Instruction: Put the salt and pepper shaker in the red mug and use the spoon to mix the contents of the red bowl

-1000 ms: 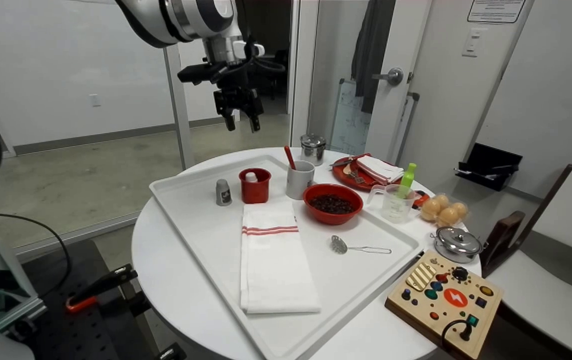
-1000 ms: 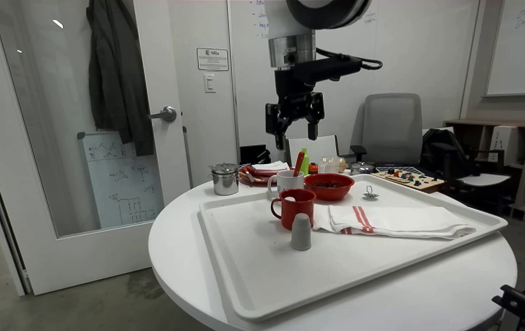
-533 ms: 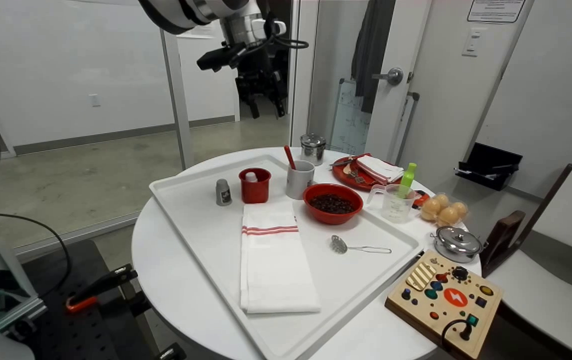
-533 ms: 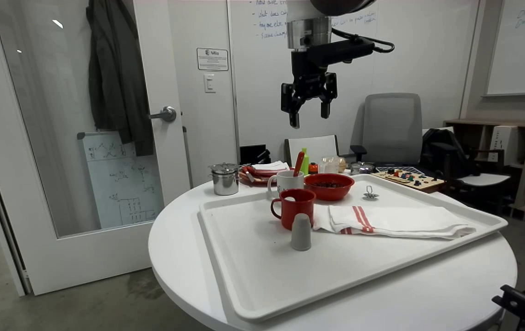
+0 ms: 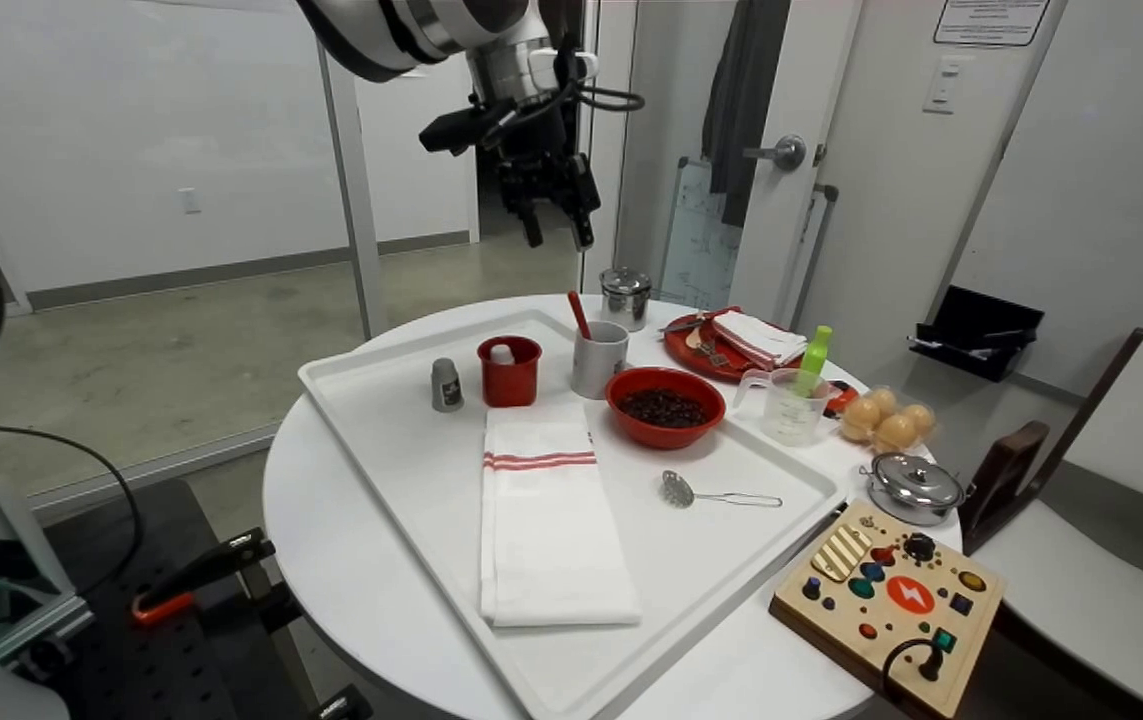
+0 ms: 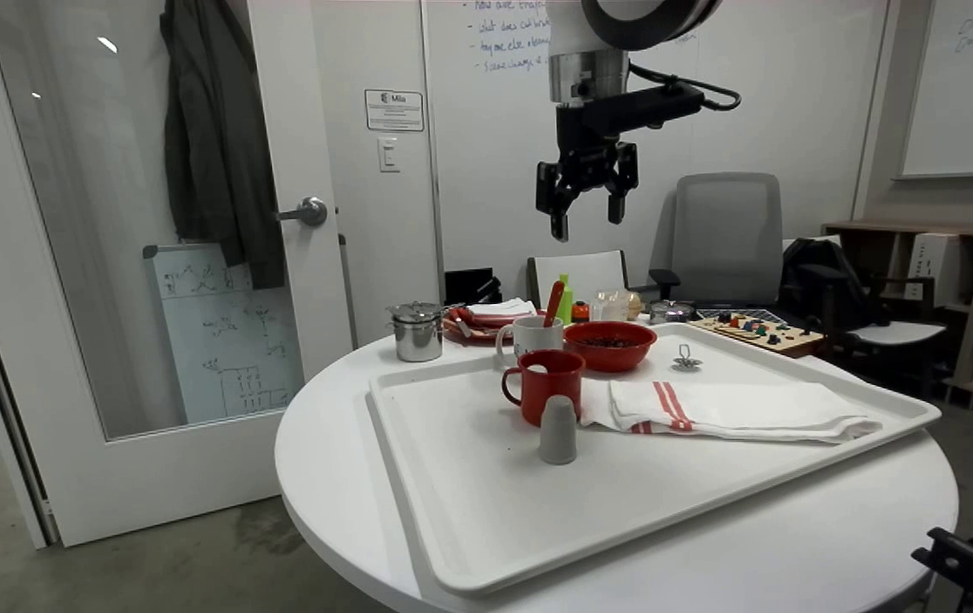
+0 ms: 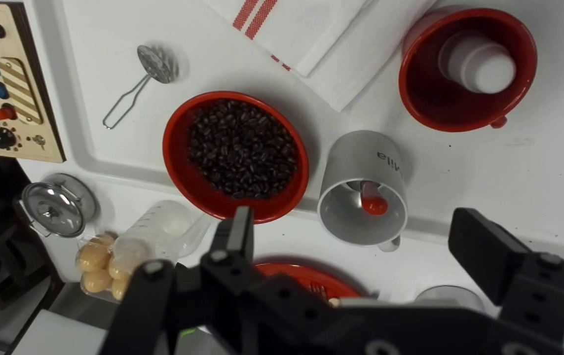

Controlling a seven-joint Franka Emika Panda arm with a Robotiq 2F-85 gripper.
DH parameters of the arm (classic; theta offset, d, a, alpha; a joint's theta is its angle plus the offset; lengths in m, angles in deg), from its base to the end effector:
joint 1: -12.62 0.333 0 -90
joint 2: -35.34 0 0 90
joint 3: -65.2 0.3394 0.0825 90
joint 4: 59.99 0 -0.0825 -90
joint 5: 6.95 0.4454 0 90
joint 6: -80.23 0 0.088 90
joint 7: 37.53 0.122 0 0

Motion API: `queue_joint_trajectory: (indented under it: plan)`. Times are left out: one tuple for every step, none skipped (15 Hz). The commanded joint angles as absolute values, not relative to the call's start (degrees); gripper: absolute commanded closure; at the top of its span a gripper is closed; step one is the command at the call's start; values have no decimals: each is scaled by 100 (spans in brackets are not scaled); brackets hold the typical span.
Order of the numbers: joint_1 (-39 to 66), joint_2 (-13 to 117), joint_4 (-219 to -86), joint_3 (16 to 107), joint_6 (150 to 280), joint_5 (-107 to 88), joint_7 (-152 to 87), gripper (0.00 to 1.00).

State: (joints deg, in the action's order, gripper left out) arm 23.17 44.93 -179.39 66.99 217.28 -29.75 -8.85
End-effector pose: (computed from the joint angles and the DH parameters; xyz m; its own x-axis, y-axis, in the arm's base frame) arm 0.6279 0.1297 0.3305 0.9737 0.0132 0.2276 -0.0366 -0.9763 0.2134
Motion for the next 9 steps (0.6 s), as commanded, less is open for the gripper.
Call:
queue_joint_trajectory:
  plan:
    - [2239,4749,-17977,6768,22133,-2566,-991,0]
    - [2241,4820,-17978,6762,22214,-2471,-1012,0]
    - [2239,4889,-17978,6747,22290,-2384,-1039,0]
    - [2239,4948,-17973,6734,22353,-2300,-1066,0]
    - [2237,5002,-17964,6714,22406,-2248,-1085,0]
    - [2232,5046,-17960,6701,22455,-2183,-1113,0]
    - [2219,5087,-17949,6685,22499,-2127,-1140,0]
    - [2216,5122,-17928,6661,22519,-2106,-1138,0]
    - [2201,5151,-17901,6635,22530,-2078,-1151,0]
